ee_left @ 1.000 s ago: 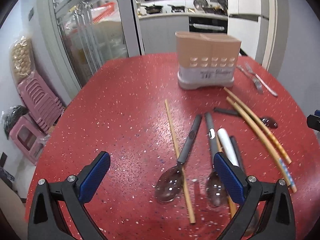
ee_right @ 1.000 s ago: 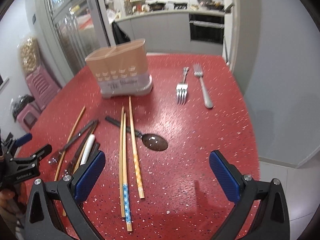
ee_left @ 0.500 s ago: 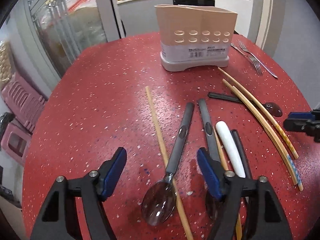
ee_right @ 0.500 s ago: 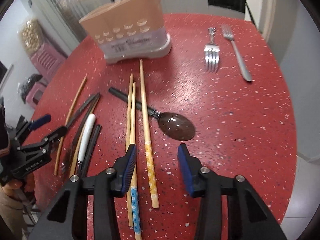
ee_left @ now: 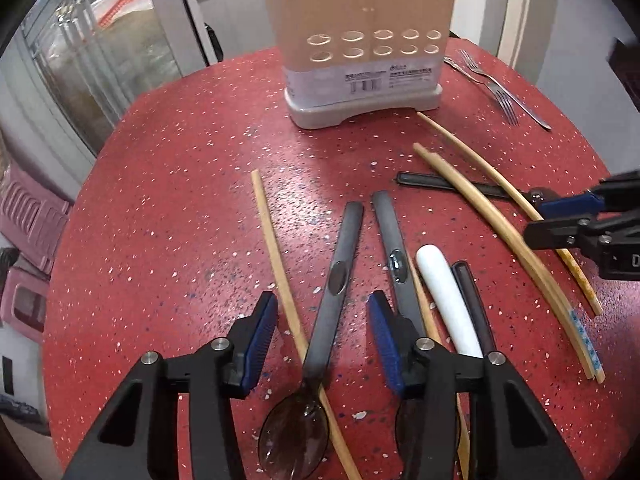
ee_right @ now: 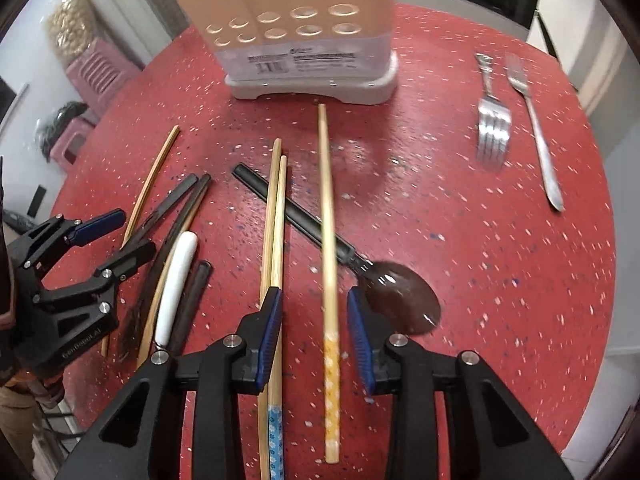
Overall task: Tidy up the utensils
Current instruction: 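Grasp a wooden chopstick with the right tool while the left tool grasps a black-handled spoon, then lift the chopstick with the right tool while the left tool carries the spoon to the beige holder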
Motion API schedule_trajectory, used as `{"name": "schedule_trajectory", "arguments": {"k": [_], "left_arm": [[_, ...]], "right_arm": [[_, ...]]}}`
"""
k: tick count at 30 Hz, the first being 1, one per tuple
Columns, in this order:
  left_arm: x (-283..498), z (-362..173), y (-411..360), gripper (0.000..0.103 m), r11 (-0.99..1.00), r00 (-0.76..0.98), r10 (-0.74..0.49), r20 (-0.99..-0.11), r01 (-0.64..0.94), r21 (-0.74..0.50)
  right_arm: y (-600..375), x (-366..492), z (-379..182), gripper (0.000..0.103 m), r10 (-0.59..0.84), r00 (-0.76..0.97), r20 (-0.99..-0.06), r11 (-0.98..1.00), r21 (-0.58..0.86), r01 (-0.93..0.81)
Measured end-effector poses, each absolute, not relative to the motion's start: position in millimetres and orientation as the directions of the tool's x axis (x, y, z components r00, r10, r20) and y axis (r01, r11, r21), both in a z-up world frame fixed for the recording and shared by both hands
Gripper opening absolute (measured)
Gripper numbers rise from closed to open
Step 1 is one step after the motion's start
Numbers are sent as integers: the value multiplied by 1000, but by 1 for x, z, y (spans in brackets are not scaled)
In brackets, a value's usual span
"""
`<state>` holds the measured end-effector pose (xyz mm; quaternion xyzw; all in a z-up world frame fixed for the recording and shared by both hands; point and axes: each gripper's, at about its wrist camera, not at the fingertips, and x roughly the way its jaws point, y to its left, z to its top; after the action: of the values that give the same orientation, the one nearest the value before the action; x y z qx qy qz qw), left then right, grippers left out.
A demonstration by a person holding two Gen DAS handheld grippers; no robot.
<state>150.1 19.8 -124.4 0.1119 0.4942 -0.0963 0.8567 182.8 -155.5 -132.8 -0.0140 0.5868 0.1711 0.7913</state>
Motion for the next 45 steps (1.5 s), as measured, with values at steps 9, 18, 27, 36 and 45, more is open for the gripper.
{"name": "schedule_trajectory", "arguments": {"k": [9,18,27,36,45], "left_arm": [[149,-122,19,36,949,494,-51,-868,296,113],[141,-104,37,34,970,547,-114,-829,241,25],[134,-74,60,34,983,615,-177,-769,153,-104],[132,-8,65,34,981,743,-190,-642,116,-155],[189,54,67,34,974,833,-167,-527,55,-221]], "right_arm": [[-143,194,-135,18,199,208,-958,946,132,-295],[-166,182,-123,8,272,248,-930,938,198,-283],[-194,157,-80,8,411,364,-836,901,312,-302],[-209,146,-9,8,505,530,-681,862,369,-348],[-203,189,56,8,485,713,-507,869,375,-324]]}}
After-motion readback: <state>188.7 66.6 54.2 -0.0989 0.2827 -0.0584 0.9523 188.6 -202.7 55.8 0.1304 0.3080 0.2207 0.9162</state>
